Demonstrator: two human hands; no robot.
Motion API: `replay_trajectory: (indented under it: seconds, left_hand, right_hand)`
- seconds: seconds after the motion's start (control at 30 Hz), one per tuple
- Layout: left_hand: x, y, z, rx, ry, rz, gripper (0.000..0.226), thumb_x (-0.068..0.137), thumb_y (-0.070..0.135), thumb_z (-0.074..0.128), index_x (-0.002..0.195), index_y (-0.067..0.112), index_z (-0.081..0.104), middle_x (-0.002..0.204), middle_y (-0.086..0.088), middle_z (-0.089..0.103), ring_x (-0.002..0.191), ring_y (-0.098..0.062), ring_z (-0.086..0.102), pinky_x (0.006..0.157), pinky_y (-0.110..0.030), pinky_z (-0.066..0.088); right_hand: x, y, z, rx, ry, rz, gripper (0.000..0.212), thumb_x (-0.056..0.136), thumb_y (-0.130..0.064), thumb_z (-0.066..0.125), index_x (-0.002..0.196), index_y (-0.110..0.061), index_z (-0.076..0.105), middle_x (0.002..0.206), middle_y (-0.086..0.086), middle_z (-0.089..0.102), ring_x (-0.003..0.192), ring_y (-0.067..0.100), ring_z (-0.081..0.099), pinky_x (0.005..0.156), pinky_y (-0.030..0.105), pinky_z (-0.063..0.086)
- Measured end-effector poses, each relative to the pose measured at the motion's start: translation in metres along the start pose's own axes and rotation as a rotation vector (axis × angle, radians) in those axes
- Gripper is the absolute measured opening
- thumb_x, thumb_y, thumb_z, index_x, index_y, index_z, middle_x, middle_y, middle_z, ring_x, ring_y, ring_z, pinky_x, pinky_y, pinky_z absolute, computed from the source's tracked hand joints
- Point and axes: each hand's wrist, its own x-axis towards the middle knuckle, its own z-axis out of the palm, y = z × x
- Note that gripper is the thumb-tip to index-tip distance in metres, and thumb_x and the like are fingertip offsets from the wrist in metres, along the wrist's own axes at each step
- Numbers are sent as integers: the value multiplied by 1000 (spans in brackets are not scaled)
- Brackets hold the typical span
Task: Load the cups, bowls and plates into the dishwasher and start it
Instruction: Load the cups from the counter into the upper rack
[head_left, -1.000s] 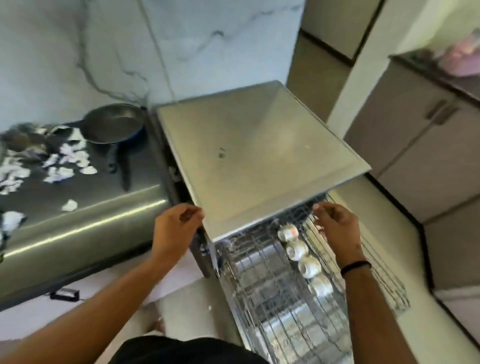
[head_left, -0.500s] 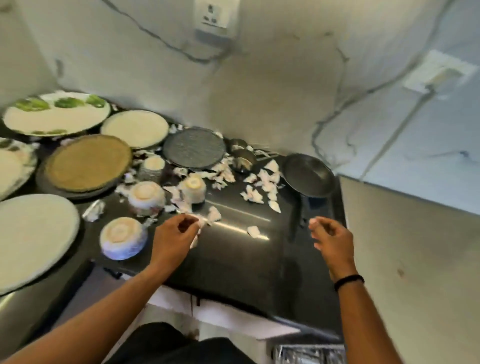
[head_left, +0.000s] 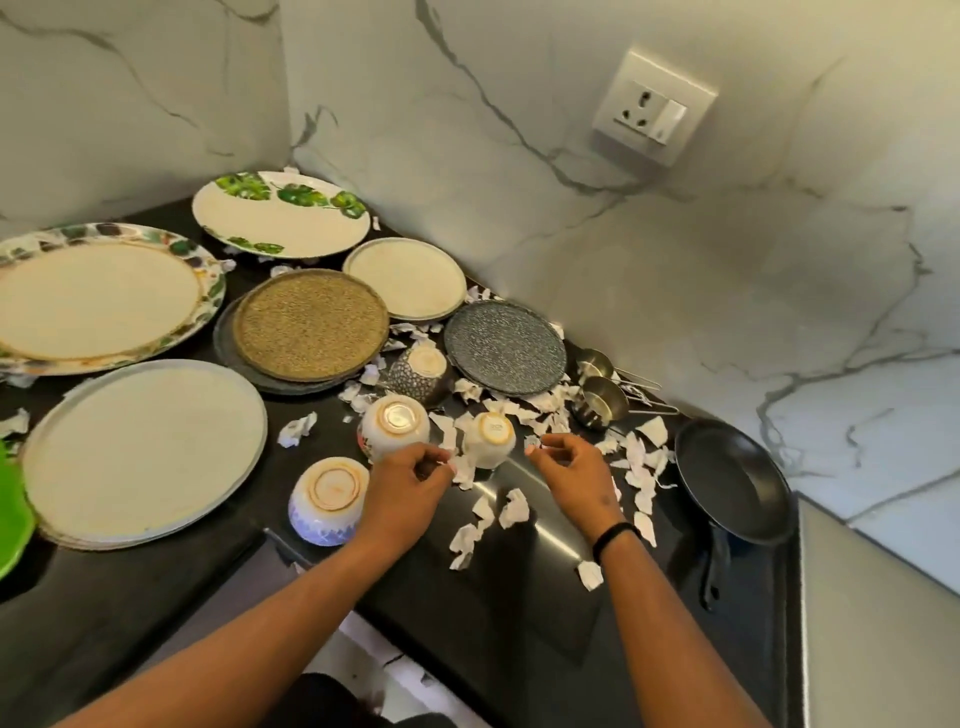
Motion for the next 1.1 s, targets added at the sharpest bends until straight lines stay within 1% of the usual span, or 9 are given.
replay_trajectory:
  seconds: [0.17,0.27,0.33,0.4,0.5,0.67,0.9,1.0,1.1]
  left_hand:
    - [18,3,20,-43,-130,-95,27,89,35,72,113,26,66,86,2,73,78,-12,71,77,-43,61]
    - [25,8,32,-102,-175,-134,38,86,41,72,121,28,60,94,-1,72,82,-16,72,79,-45,61]
    - [30,12,39,-130,-163,-161,38,88,39,71,122,26,58,99,-4,71,85,-20,71,82,-47,60]
    - [36,14,43,-159,-147,-204,33,91,37,68,119,27,53,102,-8,70,86,-23,70,79,-45,61]
    - [40,19,46,-255,-177,-283,35,95,35,65,125,24,50,98,-13,69,74,-25,69,64,-36,60]
    - [50,22,51,-280,-182,-339,54,97,48,59,140,18,47,98,-17,69,74,-29,75,65,-38,64]
    - [41,32,51,-365,-88,-285,42,99,51,54,125,20,45,92,-16,72,65,-24,72,55,-33,59]
    - [36,37,56,-377,-68,-243,42,95,61,52,118,26,43,103,-14,71,75,-25,75,55,-33,58]
    - [27,46,65,-405,-73,-241,42,96,62,48,117,27,40,109,-8,66,86,-30,74,58,-40,61]
  right_hand:
    - [24,-7,21,-114,-86,30,53,91,-39,70,133,-12,56,126,3,61,112,16,58,95,32,47]
    - [32,-8,30,-177,-112,11,55,91,-39,69,136,-12,55,131,3,60,116,18,57,87,28,47]
    - [36,-10,33,-201,-125,13,46,92,-38,68,129,-12,59,122,3,63,105,16,58,72,23,42]
    - [40,-11,36,-235,-133,15,34,93,-38,66,116,-13,63,107,2,66,94,16,59,66,23,41]
    - [43,-14,38,-289,-162,14,29,94,-38,62,111,-15,66,98,0,67,90,17,61,66,26,42]
    - [37,-19,41,-309,-143,5,32,96,-35,61,120,-14,57,102,-5,59,94,13,56,74,25,41]
    - [14,-29,45,-71,21,-76,33,97,-39,61,117,-18,46,93,-10,57,87,12,60,73,26,47]
    - [2,-31,43,38,127,-125,29,95,-35,65,112,-19,47,95,-8,60,87,15,62,72,26,51]
    - [-7,-22,31,88,189,-169,31,88,-28,74,107,-26,50,107,-7,62,98,12,63,83,31,55]
